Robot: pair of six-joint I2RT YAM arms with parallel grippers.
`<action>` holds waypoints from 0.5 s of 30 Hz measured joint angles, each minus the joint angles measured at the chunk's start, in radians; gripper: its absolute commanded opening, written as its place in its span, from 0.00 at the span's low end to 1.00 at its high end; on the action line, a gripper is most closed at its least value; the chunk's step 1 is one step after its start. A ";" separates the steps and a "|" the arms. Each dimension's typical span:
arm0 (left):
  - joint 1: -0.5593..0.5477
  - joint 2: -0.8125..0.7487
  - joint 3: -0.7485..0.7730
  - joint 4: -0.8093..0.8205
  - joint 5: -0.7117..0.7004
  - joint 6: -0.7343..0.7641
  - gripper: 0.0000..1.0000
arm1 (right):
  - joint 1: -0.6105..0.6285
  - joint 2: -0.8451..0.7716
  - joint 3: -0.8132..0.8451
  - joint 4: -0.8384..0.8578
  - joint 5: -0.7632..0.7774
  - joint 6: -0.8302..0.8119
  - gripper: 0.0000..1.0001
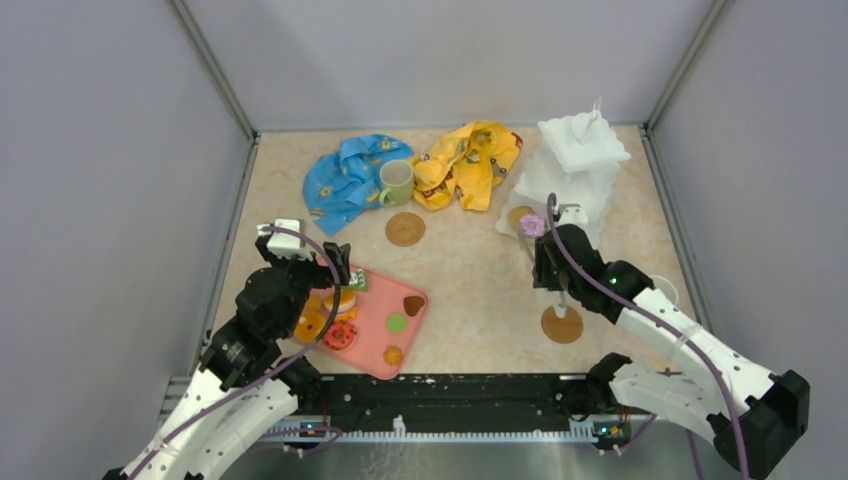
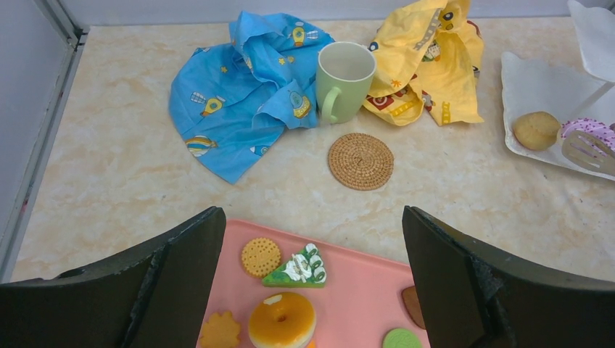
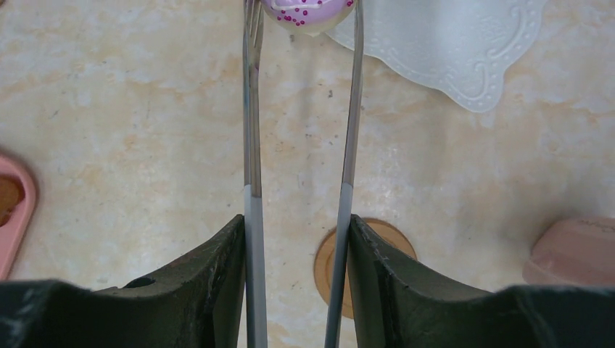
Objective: Serve the afternoon tea
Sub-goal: Place the desert on the desert table.
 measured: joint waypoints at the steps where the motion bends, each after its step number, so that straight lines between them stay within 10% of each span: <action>1: 0.000 0.000 0.000 0.000 0.001 0.000 0.99 | -0.024 0.000 -0.008 0.002 -0.006 -0.001 0.32; 15: 0.000 -0.002 0.000 0.000 0.012 0.000 0.99 | -0.183 0.000 -0.070 0.046 -0.035 -0.019 0.35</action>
